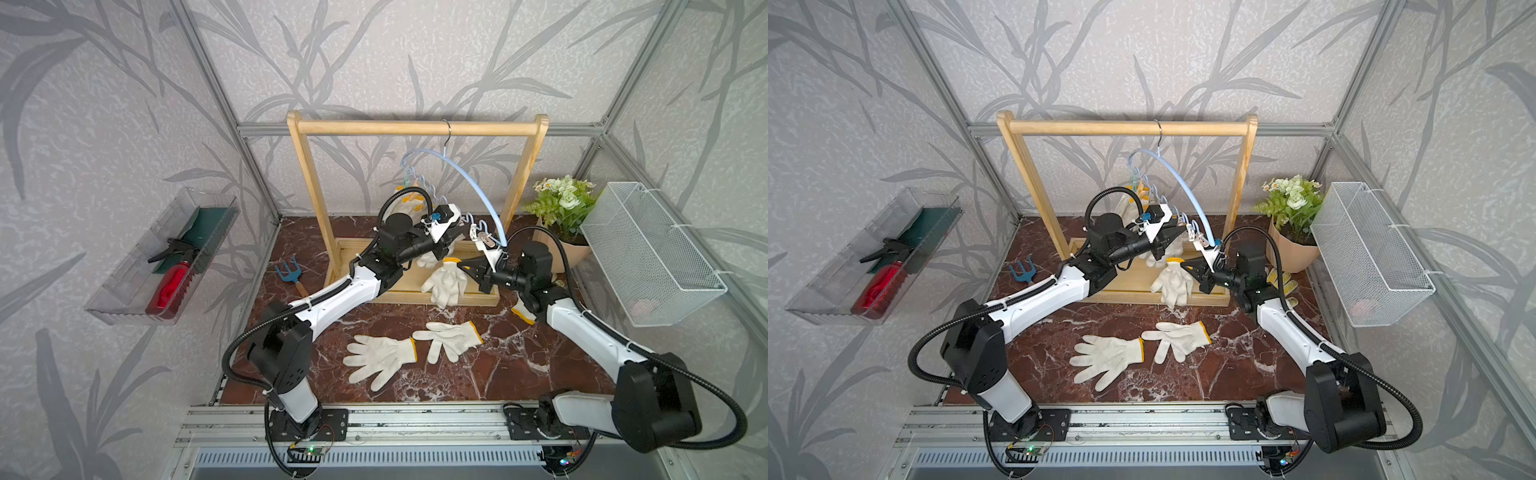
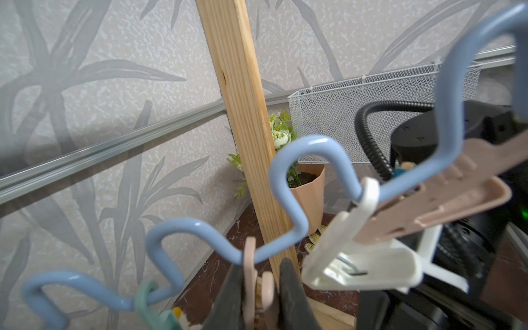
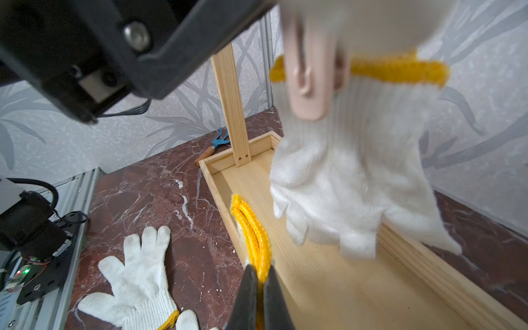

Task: Clip the gloves onto a hanger to dry
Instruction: Open the clamp at the hanger, then clamp the glove onto the hanger.

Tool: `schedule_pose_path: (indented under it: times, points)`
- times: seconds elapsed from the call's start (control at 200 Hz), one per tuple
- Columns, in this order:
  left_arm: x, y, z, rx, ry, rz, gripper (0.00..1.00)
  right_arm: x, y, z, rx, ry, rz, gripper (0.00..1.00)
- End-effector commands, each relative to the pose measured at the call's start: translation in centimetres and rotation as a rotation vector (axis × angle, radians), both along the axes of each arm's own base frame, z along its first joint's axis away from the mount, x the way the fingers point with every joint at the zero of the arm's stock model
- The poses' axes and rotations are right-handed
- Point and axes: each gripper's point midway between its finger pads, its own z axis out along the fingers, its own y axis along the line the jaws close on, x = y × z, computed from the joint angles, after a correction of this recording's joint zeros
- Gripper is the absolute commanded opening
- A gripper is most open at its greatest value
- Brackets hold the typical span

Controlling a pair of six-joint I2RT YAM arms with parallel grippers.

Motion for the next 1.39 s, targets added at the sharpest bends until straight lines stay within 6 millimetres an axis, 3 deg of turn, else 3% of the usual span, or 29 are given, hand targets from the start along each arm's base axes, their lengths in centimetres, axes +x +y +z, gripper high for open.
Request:
schedule_pose_path:
  times: [0.0, 0.455, 0.925, 1.39]
  points:
    - [-2.5, -0.2, -0.7, 0.075, 0.050, -0.109, 0.00, -0.5, 0.8, 1.8, 0.025, -0.044, 0.123, 0.00]
    - [-3.3, 0.8, -2.3, 0.147, 0.143, -0.214, 0.00, 0.1, 1.7, 5.0, 0.058, -0.096, 0.204, 0.00]
    - [-3.9, 1.2, -2.9, 0.174, 0.201, -0.306, 0.00, 0.6, 1.9, 6.0, 0.031, -0.114, 0.230, 0.00]
    - [-3.8, 1.2, -3.7, 0.195, 0.202, -0.314, 0.00, -0.4, 2.5, 7.3, 0.029, -0.147, 0.267, 0.00]
